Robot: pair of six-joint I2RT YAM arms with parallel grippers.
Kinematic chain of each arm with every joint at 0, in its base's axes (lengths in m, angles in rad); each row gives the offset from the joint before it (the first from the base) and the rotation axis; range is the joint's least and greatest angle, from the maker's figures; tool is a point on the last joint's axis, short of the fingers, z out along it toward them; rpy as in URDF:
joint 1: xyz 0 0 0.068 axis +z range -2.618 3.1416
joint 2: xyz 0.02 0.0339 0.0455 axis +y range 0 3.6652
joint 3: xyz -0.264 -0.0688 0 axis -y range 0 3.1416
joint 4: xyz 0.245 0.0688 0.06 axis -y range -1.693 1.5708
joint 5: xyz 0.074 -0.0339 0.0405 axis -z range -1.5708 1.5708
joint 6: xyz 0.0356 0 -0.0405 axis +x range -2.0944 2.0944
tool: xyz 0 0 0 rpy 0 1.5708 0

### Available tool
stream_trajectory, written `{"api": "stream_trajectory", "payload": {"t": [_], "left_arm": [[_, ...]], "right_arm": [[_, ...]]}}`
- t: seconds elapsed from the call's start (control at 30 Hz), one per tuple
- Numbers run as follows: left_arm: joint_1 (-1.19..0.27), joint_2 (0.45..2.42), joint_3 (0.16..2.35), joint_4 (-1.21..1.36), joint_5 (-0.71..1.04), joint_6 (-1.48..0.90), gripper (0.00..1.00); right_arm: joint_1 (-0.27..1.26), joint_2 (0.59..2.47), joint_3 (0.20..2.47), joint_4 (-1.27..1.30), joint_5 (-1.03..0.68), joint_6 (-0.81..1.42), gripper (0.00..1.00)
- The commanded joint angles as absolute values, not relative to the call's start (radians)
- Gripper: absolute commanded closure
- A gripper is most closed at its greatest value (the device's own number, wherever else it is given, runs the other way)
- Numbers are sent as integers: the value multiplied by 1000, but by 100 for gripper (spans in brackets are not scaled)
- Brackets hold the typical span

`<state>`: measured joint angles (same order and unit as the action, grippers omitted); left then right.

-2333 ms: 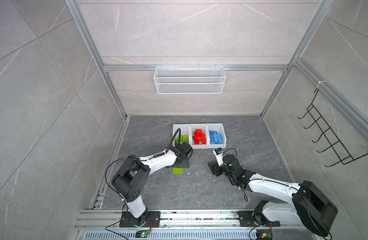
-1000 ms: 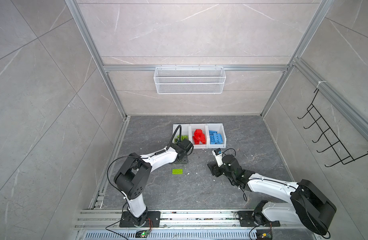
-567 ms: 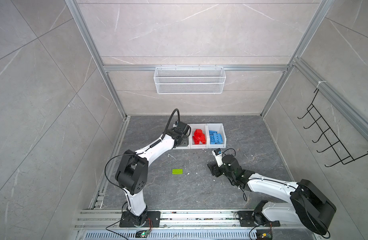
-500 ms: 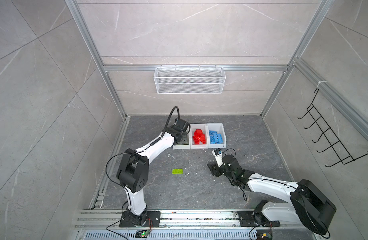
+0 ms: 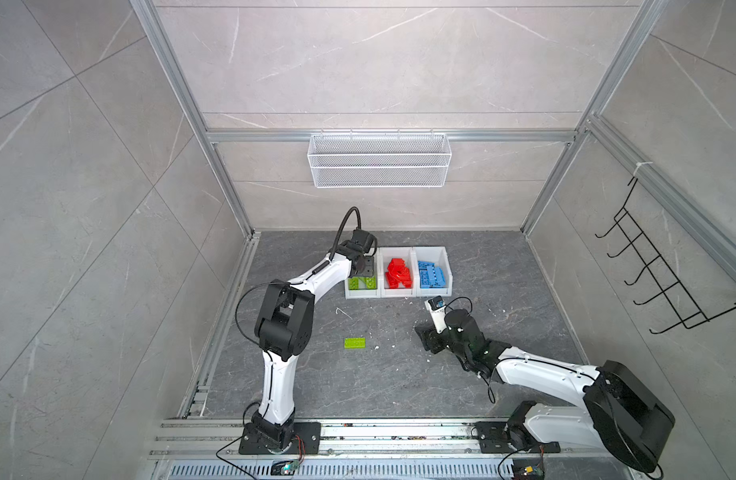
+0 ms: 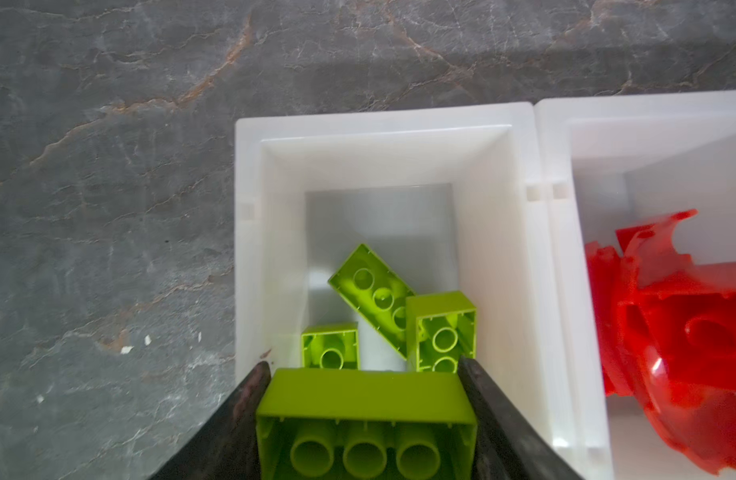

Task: Sort the legos into containers by color
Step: 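Lift the lime-green brick into the green compartment and open the left gripper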

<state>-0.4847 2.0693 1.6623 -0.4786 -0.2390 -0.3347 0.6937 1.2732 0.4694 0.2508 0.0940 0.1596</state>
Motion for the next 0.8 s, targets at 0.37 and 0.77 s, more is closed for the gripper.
{"api": "stream_trajectory", "payload": {"t": [0.37, 0.77], "left_arm": [[-471, 2099, 1700, -437, -237, -302, 38], [-471, 2104, 1727, -431, -165, -286, 30]], "right_arm": [[698, 1250, 469, 238, 101, 143, 30], [698, 1256, 474, 233, 100, 142, 30]]}}
